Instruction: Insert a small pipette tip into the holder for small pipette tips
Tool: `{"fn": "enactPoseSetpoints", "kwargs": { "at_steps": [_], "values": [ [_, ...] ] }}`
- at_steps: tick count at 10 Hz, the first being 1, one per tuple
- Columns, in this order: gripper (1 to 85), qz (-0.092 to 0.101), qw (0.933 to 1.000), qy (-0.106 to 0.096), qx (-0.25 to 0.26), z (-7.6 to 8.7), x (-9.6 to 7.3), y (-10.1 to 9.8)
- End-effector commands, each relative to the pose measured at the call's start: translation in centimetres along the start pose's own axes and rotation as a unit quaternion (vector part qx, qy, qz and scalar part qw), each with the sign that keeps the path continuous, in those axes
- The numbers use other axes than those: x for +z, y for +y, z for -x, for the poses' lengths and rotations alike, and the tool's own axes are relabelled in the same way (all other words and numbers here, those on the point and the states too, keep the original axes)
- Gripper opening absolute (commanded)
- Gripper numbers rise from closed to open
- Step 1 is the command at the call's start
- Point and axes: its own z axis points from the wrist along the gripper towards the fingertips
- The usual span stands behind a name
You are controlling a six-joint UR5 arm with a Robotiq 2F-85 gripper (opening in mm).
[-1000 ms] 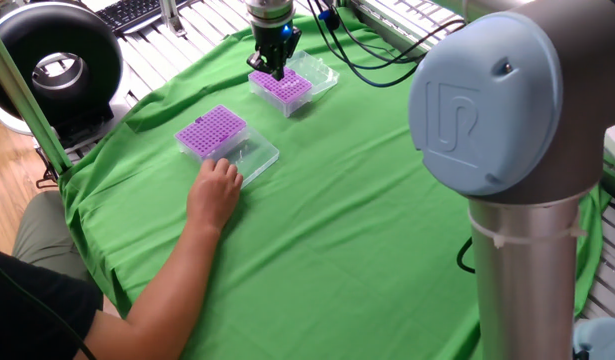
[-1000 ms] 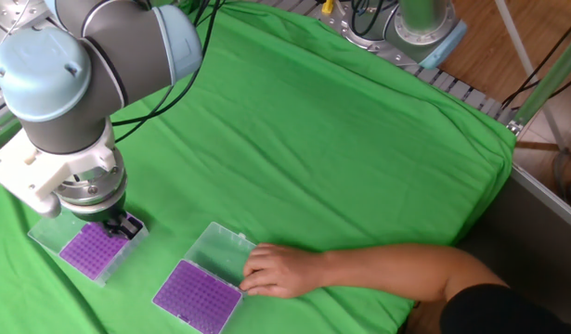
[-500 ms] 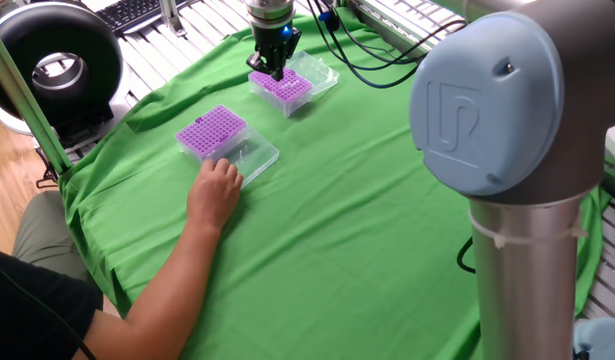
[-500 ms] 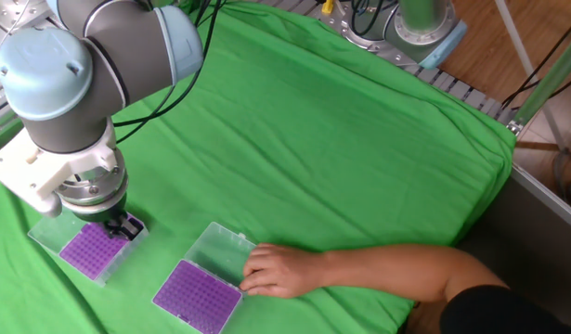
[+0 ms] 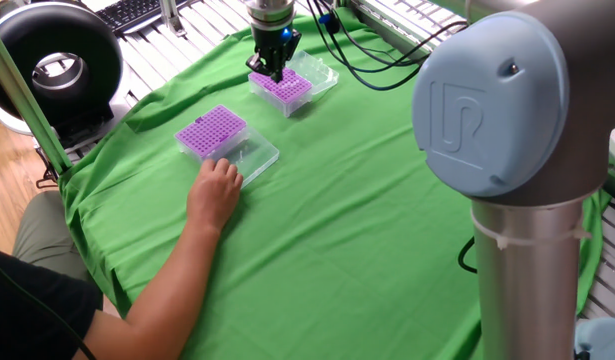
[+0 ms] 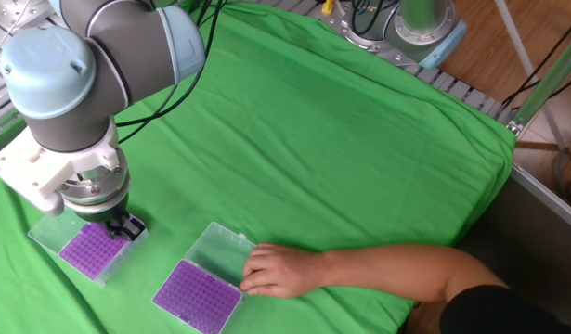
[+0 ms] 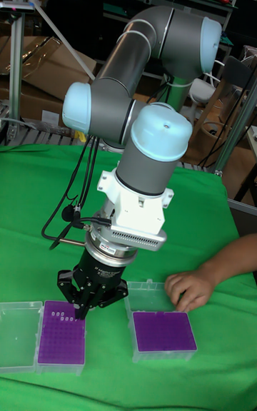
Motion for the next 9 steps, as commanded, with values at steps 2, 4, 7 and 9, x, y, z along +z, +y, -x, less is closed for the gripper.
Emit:
{"fn": "enactPoseSetpoints", "kwargs": {
  "at_steps": [2, 4, 7, 9],
  "values": [
    [1.0, 0.009, 0.9999, -0.006, 0.002, 0.0, 0.12, 0.12],
    [1.0, 0.011, 0.9999, -0.009, 0.001, 0.01, 0.24, 0.13],
    [1.0, 0.013, 0.9998, -0.012, 0.0, 0.05, 0.38, 0.13],
    [1.0, 0.015, 0.9998, -0.015, 0.0, 0.09, 0.53, 0.13]
  ]
}}
